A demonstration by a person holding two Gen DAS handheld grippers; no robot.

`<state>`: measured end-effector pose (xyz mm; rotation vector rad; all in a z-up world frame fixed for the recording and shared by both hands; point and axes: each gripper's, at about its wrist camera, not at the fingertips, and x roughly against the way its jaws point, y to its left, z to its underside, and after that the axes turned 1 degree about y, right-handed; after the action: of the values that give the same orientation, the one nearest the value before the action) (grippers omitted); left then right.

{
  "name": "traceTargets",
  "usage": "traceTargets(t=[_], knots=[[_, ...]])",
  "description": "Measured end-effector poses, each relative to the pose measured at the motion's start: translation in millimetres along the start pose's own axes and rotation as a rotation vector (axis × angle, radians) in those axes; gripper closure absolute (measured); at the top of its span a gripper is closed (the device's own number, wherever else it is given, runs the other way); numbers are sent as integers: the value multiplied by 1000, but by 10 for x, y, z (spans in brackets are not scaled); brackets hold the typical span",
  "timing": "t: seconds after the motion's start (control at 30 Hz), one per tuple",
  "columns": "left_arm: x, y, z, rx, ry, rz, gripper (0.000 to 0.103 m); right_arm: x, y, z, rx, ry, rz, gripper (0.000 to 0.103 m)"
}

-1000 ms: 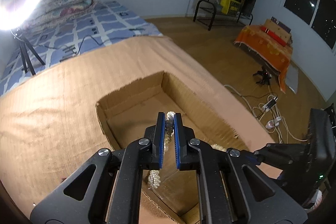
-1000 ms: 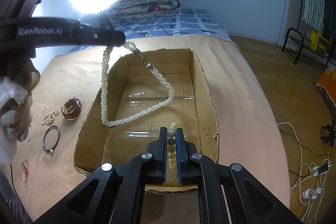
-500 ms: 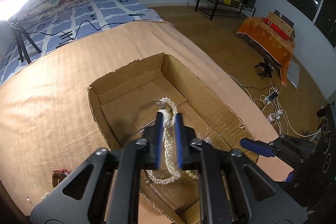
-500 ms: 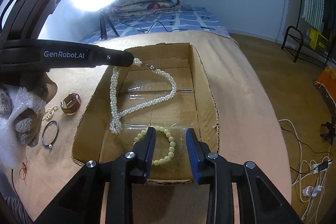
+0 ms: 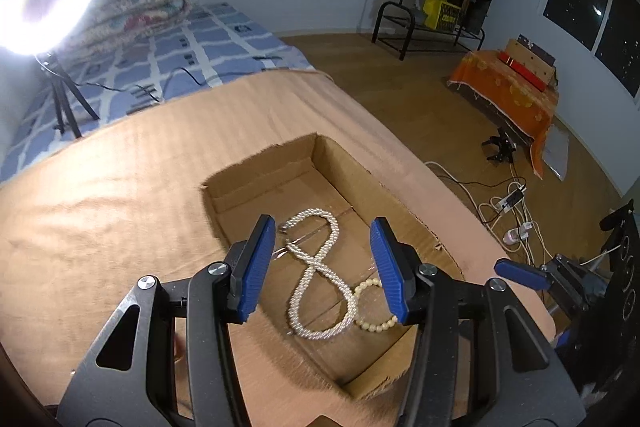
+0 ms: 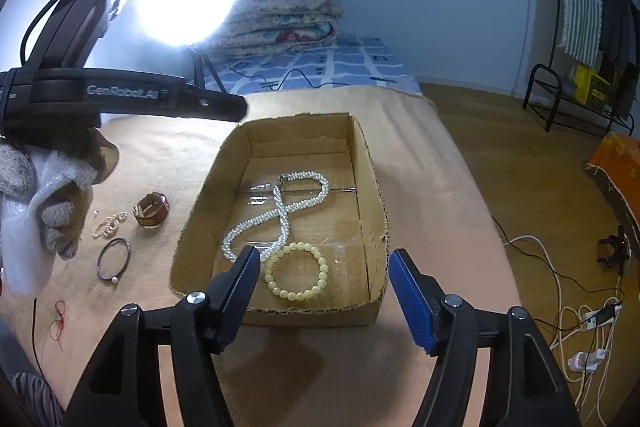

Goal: Organize jewelry
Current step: 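Open both tools to drop the necklace and bracelet into the box, then move both tools back toward the blue bangle and brown watch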

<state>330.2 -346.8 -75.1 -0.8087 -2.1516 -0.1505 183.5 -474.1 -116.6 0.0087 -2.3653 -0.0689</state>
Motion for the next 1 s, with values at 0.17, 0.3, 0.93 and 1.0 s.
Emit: traceTargets(t=[0.17, 0.3, 0.93, 1.0], knots=[[462, 207, 42, 10, -57, -27, 52, 220, 84, -2, 7, -31, -1, 28], [898, 515, 134, 27, -105, -60, 52, 404, 190, -34, 23, -56, -9, 25], [2233, 1765, 1549, 127, -107, -186, 53, 686, 1213, -181, 133, -68, -165, 22], [2235, 1847, 1696, 162, -90, -170, 53, 639, 1325, -180, 146, -53, -181, 22]])
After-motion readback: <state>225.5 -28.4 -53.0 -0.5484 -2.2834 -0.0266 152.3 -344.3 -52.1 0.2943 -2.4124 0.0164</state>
